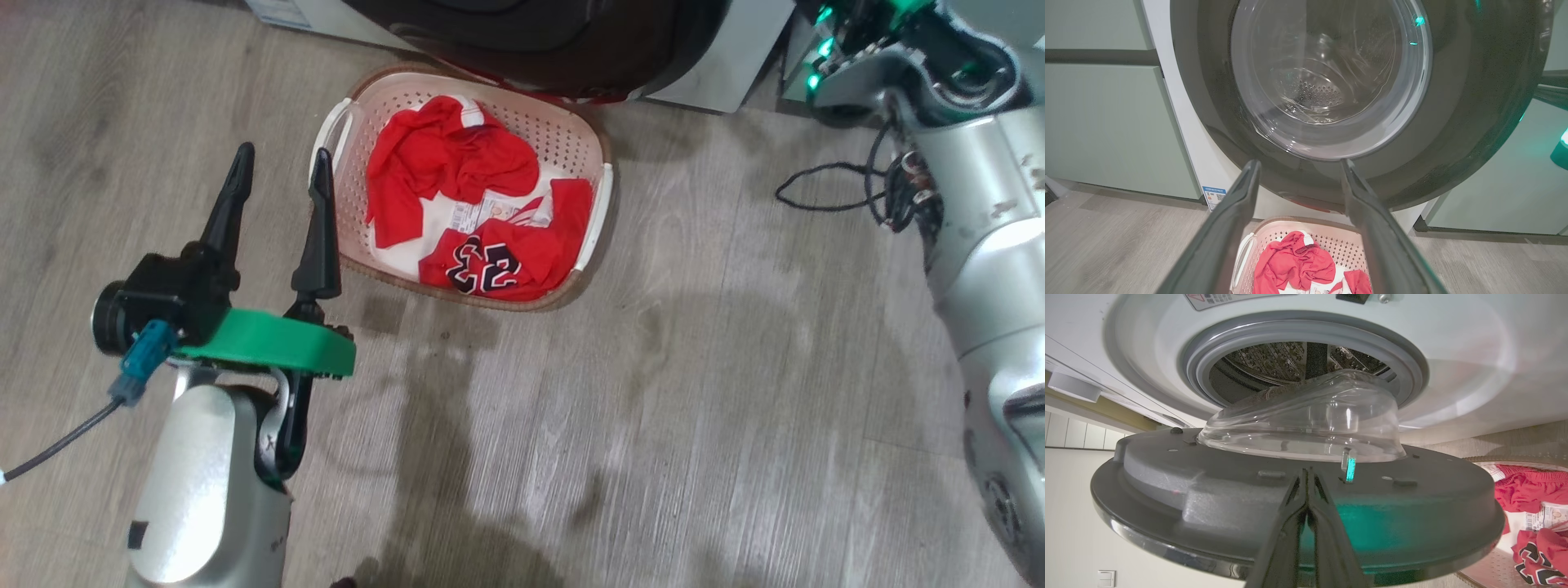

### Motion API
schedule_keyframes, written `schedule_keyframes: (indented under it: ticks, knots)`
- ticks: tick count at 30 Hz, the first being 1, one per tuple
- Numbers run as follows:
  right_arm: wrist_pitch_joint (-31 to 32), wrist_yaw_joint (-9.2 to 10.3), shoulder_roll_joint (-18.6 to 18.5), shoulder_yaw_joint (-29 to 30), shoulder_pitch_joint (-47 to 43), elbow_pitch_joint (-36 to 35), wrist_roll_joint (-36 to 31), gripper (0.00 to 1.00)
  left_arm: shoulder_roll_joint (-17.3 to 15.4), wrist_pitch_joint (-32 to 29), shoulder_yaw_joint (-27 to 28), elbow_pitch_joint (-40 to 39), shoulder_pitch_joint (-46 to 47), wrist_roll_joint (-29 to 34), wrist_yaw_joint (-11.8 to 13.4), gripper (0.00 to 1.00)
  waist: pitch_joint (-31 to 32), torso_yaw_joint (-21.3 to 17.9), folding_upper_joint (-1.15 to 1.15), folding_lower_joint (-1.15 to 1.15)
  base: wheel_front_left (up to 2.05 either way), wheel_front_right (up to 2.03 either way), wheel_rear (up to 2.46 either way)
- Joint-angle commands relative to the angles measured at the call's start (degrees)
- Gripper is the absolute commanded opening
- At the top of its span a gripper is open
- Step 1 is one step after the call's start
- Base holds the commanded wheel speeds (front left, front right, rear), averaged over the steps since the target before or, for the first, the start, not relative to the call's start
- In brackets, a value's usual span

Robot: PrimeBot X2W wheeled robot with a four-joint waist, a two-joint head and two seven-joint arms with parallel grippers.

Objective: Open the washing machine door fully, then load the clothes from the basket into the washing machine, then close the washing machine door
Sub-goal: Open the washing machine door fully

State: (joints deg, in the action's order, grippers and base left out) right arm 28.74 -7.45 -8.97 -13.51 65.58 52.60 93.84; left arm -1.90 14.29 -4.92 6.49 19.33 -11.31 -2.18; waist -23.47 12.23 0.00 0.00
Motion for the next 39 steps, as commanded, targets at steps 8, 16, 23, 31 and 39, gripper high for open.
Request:
schedule_keyframes:
  ticks: [8, 16, 23, 31, 39]
  knots:
    - [0.6, -0.03, 2.1, -0.5, -1.5, -3.5, 0.6, 0.0, -1.0, 0.7, 2.3, -1.2, 0.3, 1.1, -0.7, 1.0, 0.6, -0.7, 0.0, 0.0, 0.0, 0.0, 0.0]
    - [-1.7, -0.03, 2.1, 1.2, -2.3, -5.4, 1.3, 0.0, -1.0, 0.7, 2.2, -0.5, 0.2, 1.3, -0.9, 1.0, 1.3, -0.8, 0.0, 0.0, 0.0, 0.0, 0.0]
    - [-4.6, -0.03, 1.5, 6.1, -8.3, -15.5, 3.8, 0.11, -1.0, 0.7, 2.3, 0.1, -0.5, 1.7, -1.0, 1.0, 3.0, -1.2, 0.0, 0.0, 0.0, 0.0, 0.0]
    - [-10.7, -0.03, 2.5, 11.1, -26.8, -32.0, 3.1, 1.0, -1.1, 0.7, 3.4, 1.0, -3.1, 3.2, -1.8, 1.0, 7.4, -4.0, 0.0, 0.0, 0.0, 0.0, 0.0]
    - [-19.0, -0.03, 4.1, 11.0, -44.5, -42.7, -3.3, 1.0, -1.4, 0.7, 4.2, 1.6, -5.7, 4.4, -2.4, 1.0, 11.2, -7.3, 0.0, 0.0, 0.0, 0.0, 0.0]
